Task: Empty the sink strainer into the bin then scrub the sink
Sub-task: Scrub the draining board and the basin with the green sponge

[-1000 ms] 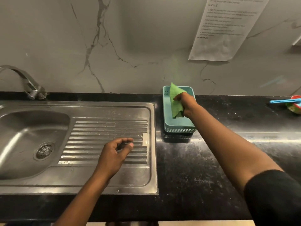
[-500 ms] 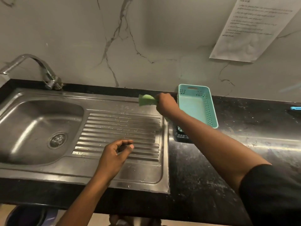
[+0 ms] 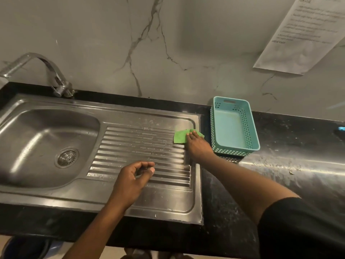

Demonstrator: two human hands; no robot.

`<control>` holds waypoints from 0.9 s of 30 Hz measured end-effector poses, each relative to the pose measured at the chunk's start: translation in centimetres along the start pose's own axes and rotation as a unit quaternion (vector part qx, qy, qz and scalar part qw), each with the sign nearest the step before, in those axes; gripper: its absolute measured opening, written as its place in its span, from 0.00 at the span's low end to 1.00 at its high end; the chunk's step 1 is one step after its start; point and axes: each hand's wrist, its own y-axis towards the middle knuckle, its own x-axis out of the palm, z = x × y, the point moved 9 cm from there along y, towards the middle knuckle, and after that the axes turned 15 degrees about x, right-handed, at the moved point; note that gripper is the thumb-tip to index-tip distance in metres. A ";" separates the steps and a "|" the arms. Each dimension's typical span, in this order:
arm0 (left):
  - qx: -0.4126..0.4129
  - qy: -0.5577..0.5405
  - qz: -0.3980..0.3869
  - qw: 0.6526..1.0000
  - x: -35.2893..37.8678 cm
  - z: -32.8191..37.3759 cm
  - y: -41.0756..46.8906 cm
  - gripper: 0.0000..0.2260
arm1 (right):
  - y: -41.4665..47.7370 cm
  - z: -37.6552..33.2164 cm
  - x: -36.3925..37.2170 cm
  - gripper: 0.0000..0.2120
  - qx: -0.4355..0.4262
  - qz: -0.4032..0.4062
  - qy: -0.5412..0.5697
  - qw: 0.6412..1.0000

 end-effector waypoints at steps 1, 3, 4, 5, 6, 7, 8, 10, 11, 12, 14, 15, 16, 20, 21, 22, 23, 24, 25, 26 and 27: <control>0.001 -0.005 -0.001 1.000 0.1 0.1 0.2 0.07 | -0.9 0.0 0.2 0.30 -0.002 0.001 -0.001 1.000; 0.005 -0.016 -0.004 1.000 0.0 0.4 0.7 0.07 | -3.4 -0.3 0.9 0.30 0.003 0.009 -0.005 1.000; 0.007 -0.020 -0.006 1.000 0.0 0.5 1.0 0.07 | -4.9 -0.7 1.4 0.30 0.007 0.008 -0.008 1.000; 0.008 -0.023 -0.009 1.000 0.0 0.5 1.2 0.07 | -6.5 -1.0 1.9 0.30 0.006 0.007 -0.015 1.000; 0.009 -0.023 -0.011 1.000 -0.1 0.5 1.4 0.07 | -8.1 -1.4 2.4 0.30 0.004 0.006 -0.024 1.000; 0.009 -0.023 -0.012 1.000 -0.2 0.4 1.6 0.07 | -9.7 -1.7 3.1 0.30 0.006 0.001 -0.026 1.000; 0.009 -0.024 -0.013 1.000 -0.2 0.3 1.7 0.07 | -11.3 -1.8 4.0 0.30 0.007 -0.006 -0.026 1.000; 0.001 -0.031 -0.016 0.999 0.0 -0.2 2.0 0.07 | -14.6 -2.2 5.7 0.31 -0.003 -0.032 -0.026 0.999; -0.004 -0.036 -0.019 0.999 0.1 -0.4 2.1 0.07 | -16.3 -2.2 6.4 0.31 -0.010 -0.041 -0.015 0.999; -0.010 -0.039 -0.023 0.999 0.3 -0.7 2.2 0.07 | -18.0 -2.2 6.8 0.31 -0.022 -0.034 -0.001 0.999; -0.018 -0.040 -0.036 0.998 0.7 -1.2 2.3 0.07 | -20.9 -2.3 6.8 0.29 -0.061 0.016 -0.007 0.998; -0.020 -0.040 -0.043 0.998 0.9 -1.3 2.4 0.07 | -22.0 -2.1 6.8 0.28 -0.079 0.029 -0.017 0.996; -0.019 -0.039 -0.047 0.998 1.1 -1.4 2.5 0.07 | -22.6 -1.8 6.7 0.27 -0.092 0.050 -0.028 0.994; -0.013 -0.040 -0.052 0.998 1.0 -1.4 2.7 0.07 | -18.2 -0.7 6.0 0.31 -0.081 0.042 -0.007 0.996; -0.012 -0.041 -0.051 0.998 0.9 -1.3 2.7 0.07 | -16.2 -0.5 5.6 0.31 -0.068 0.021 0.002 0.997; -0.011 -0.041 -0.049 0.998 0.8 -1.4 2.6 0.07 | -14.0 -0.4 4.9 0.31 -0.053 0.023 0.015 0.998; -0.012 -0.041 -0.046 0.998 0.6 -1.4 2.5 0.08 | -11.6 -0.6 4.3 0.31 -0.036 0.024 0.027 0.999; -0.013 -0.041 -0.043 0.998 0.4 -1.4 2.3 0.08 | -9.3 -0.9 3.7 0.31 -0.020 0.016 0.040 0.999; -0.014 -0.039 -0.039 0.998 0.2 -1.4 2.1 0.08 | -7.0 -1.3 3.2 0.33 -0.010 0.002 0.049 0.999; -0.013 -0.038 -0.036 0.999 -0.1 -1.4 1.9 0.08 | -4.9 -1.8 2.6 0.34 -0.007 -0.010 0.058 0.998; -0.011 -0.036 -0.031 0.999 -0.3 -1.4 1.6 0.08 | -3.2 -2.2 2.3 0.35 -0.007 -0.021 0.064 0.998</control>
